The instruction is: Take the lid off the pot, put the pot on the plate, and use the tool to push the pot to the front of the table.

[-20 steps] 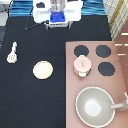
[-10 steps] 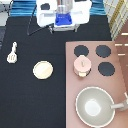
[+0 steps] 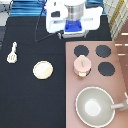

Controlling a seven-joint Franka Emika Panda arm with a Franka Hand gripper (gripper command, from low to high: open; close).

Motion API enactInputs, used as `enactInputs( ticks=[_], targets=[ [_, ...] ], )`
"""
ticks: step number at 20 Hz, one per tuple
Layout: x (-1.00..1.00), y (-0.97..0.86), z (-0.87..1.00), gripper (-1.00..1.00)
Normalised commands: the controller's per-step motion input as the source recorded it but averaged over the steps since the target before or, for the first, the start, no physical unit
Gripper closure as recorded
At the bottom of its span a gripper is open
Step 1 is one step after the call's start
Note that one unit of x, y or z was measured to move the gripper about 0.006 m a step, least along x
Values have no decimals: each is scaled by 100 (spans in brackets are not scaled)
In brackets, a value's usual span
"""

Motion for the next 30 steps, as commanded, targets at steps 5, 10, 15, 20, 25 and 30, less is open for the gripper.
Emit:
enactInputs(
  ticks=[5, 10, 15, 20, 25, 30],
  targets=[
    [68, 62, -28, -100],
    [39, 35, -40, -100],
    [4, 21, -50, -100],
    [0, 25, -49, -100],
    [6, 34, -42, -100],
    [0, 34, -44, -100]
  ],
)
